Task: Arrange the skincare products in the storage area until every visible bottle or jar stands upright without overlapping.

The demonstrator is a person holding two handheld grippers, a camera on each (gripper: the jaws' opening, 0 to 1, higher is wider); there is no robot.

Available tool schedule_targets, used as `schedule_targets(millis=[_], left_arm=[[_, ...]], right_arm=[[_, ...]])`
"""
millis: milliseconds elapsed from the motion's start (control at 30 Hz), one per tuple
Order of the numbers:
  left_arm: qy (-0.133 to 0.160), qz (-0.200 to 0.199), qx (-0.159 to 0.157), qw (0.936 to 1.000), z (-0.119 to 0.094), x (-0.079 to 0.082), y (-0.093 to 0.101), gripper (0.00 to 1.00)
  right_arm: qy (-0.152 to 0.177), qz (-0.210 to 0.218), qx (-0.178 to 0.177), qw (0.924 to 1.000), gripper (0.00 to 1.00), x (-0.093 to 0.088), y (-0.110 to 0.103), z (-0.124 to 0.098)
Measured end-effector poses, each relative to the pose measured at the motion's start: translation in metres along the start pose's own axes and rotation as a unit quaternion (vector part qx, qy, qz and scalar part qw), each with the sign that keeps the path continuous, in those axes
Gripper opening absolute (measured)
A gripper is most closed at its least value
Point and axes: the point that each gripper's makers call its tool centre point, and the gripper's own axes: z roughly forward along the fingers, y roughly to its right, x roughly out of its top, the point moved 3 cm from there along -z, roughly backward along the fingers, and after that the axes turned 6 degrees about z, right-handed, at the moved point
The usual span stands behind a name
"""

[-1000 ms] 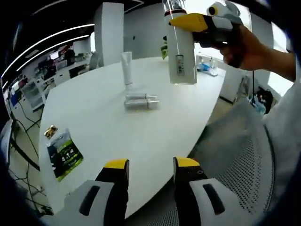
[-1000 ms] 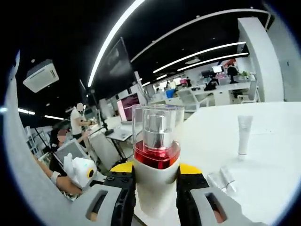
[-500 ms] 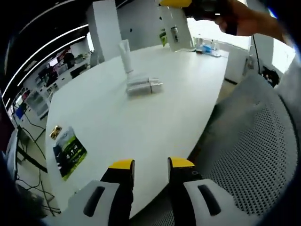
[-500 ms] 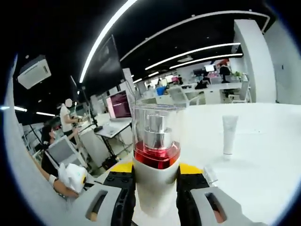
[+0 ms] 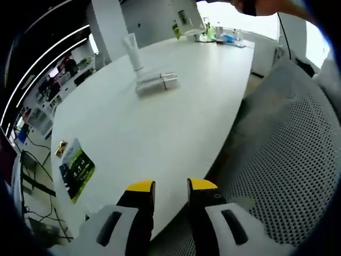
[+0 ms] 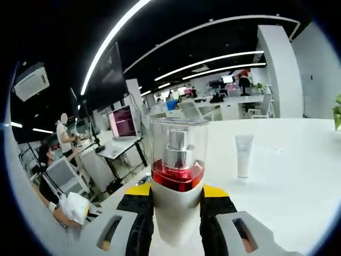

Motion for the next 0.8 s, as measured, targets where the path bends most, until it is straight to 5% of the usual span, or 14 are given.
schedule_targets(millis=[800], left_arm=[[-0.027,0.006,-0.005,0.9996,0.002,-0.010,0.001,0.19]], right_arm=[[0.010,-0.008,-0.054,0.9985,0.28,0.012,0.063,0.028]])
